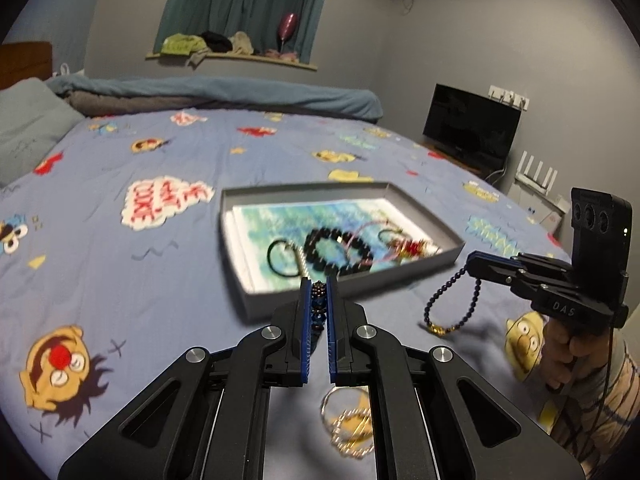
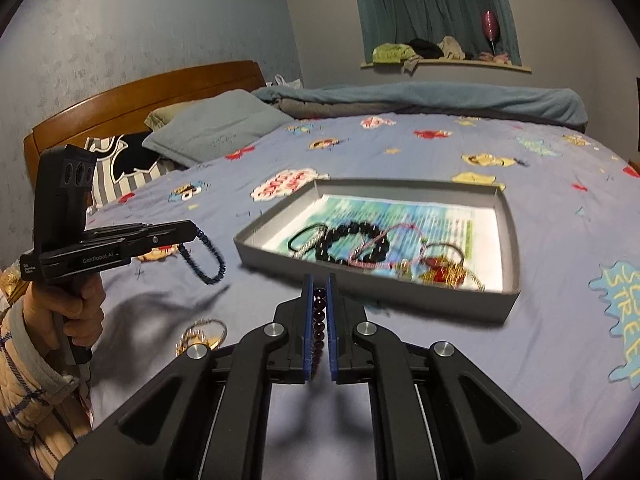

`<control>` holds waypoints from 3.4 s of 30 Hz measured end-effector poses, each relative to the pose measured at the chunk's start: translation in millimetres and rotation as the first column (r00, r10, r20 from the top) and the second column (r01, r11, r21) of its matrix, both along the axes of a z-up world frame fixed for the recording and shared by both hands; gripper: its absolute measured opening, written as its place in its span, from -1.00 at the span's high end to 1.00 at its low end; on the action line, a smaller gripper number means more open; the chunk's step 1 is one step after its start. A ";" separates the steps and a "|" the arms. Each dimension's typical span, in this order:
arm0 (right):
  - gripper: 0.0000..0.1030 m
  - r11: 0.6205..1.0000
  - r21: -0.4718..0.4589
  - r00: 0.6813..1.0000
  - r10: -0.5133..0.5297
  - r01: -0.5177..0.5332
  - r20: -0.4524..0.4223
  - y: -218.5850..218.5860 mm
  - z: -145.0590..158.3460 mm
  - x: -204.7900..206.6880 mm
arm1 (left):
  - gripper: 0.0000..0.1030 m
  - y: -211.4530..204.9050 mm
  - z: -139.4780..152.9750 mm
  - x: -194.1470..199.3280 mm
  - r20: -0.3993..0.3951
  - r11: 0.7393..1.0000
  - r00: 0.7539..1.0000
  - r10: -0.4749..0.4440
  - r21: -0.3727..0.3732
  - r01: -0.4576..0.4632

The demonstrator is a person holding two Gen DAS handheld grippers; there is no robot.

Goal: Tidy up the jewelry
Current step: 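Carry the blue bracelet into the grey box with left tool while right drops dark red bracelet there, then grasp the silver bangle with left tool while right tool grasps the round pearl hairpin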

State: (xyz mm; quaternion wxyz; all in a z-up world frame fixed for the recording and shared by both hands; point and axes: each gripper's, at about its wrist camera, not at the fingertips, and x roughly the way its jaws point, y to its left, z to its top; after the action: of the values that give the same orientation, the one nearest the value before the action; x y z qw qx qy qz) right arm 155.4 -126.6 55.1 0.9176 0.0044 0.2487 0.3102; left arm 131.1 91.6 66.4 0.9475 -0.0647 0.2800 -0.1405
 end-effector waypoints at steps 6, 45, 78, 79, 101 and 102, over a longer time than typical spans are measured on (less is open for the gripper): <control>0.89 0.999 0.043 0.999 -0.034 0.032 0.043 -11.0 26.2 16.2 | 0.86 -8.8 13.1 15.1 0.040 1.000 0.999 -0.008 -0.019 0.009; 0.89 0.961 -0.054 0.953 -0.278 0.273 -0.122 -40.9 -31.8 156.3 | 0.86 -28.9 -47.7 136.1 -0.152 0.996 0.987 0.045 0.078 -0.034; -0.05 0.982 -0.058 0.983 -0.176 0.179 0.056 -21.2 0.8 65.2 | -0.23 -12.1 -20.7 39.9 -0.079 0.994 0.995 0.054 0.094 -0.046; -0.05 0.983 -0.055 0.983 -0.174 0.177 0.055 -21.6 0.6 62.1 | -0.26 -15.0 -21.7 33.2 -0.079 0.994 0.996 0.046 0.107 -0.037; -0.14 0.994 -0.020 0.995 -0.103 0.103 0.006 -26.4 -13.3 2.3 | 0.09 -51.2 -70.6 -18.5 -0.225 0.980 0.974 0.020 0.196 0.025; -0.14 0.995 -0.017 0.995 -0.097 0.097 -0.002 -25.5 -14.7 1.7 | 0.09 -50.1 -68.8 -19.8 -0.220 0.982 0.975 0.016 0.186 0.026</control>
State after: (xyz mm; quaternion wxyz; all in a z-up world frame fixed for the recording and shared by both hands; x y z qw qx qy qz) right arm 157.1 -152.1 40.4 0.9312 0.0090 0.2521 0.2631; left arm 111.3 41.5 -2.4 0.9121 0.0103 0.3955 -0.1076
